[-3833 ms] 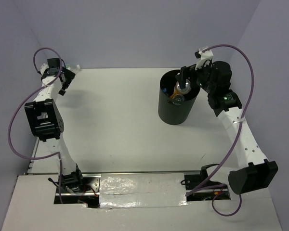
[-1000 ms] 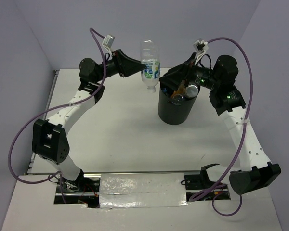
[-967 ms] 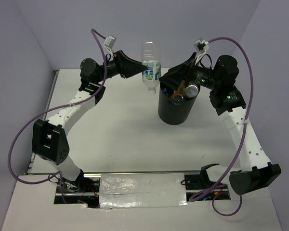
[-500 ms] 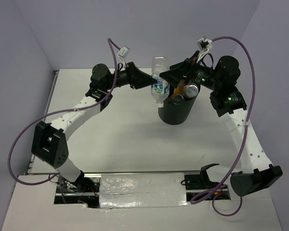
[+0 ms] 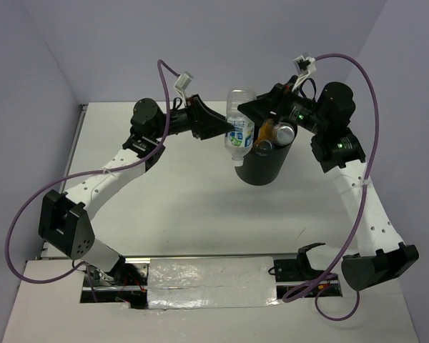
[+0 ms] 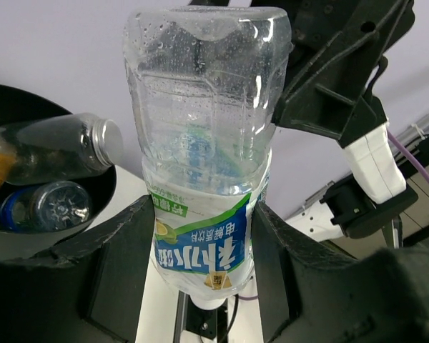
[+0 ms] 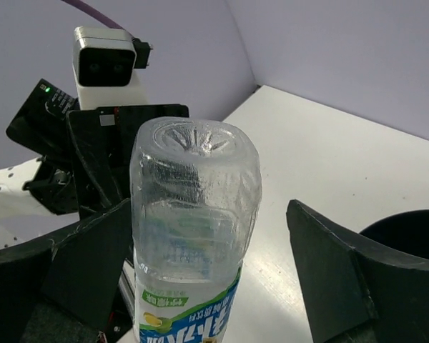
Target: Put the plastic bottles in the bin
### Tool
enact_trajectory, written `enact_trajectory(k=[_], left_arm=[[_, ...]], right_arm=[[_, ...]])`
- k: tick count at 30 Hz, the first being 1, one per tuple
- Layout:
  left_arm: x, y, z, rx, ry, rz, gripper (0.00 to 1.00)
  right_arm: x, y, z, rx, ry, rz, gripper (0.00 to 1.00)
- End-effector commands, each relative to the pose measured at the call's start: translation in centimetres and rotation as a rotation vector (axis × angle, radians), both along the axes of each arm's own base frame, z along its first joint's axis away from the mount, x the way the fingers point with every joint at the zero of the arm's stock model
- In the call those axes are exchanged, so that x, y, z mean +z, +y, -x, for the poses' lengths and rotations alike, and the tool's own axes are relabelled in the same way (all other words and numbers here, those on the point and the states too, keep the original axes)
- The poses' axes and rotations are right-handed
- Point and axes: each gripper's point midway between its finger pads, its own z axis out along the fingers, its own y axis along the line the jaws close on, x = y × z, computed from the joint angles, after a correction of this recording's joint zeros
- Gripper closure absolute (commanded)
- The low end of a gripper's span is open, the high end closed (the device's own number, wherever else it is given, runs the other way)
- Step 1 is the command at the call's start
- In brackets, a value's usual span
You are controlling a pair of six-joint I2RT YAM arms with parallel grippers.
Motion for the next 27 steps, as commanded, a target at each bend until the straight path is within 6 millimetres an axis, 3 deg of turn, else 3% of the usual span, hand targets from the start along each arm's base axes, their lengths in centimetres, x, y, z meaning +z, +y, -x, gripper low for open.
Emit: enact_trajectory(k=[1,7,9,10,11,12,14,15,17,20,23,24,25,27], left_arm=[[2.2,0.2,2.4,-0.049,-0.119,0.03,1.0],[2.2,-0.1,2.8,-0.074,-0.126,0.019,0.91],[2.3,-0.2,3.0,-0.083,-0.131,0.017,0.83],[2.2,-0.2,3.0,-0.086,-0.123,0.011,0.77],[2.3,-0.2,3.1,-0.087,-0.125,0.01,0.69],[2.1,-0.2,3.0,-0.085,-0.121,0.005,0.43],[2.3,0.0,3.0,-0.069,-0.125,-0.007,0.07],[2.4,0.1,3.1,-0.065,-0.134,-0.014,0.01],[2.5,0.7,2.7,-0.034,-0.135,-0.043,0.01],[3.1,3.2,1.9,0.059,-0.157,-0.06,0.01],[2.1,7.0,-0.3,0.25,-0.131,-0.124,0.01],[0.9,8.5,-1.3,0.314,-0.087,-0.166,0.01],[1.3,10.0,-1.7,0.416,-0.124,-0.18,0.01],[-0.6,11.2,-1.9,0.499,-0.098,-0.216,0.01]], right_arm=[[2.1,0.9,1.4,0.079,-0.046,-0.031,0.09],[2.5,2.2,3.4,0.23,-0.03,-0.062,0.31],[2.2,2.5,3.6,0.258,-0.025,-0.059,0.44],[2.0,2.5,3.4,0.26,-0.023,-0.056,0.56],[2.0,2.5,3.5,0.266,-0.026,-0.051,0.61],[1.9,2.5,3.4,0.268,-0.026,-0.048,0.66],[2.1,2.0,3.1,0.265,-0.039,-0.036,0.77],[2.3,1.7,2.9,0.258,-0.046,-0.029,0.8],[2.7,0.4,2.0,0.207,-0.07,-0.007,0.87],[3.6,-1.7,0.3,0.101,-0.125,0.038,0.89],[4.8,-4.4,-2.0,-0.056,-0.211,0.081,0.9],[5.2,-4.9,-2.6,-0.096,-0.235,0.093,0.9],[5.1,-5.3,-3.7,-0.132,-0.255,0.115,0.9],[5.4,-6.3,-5.4,-0.213,-0.273,0.123,0.91]])
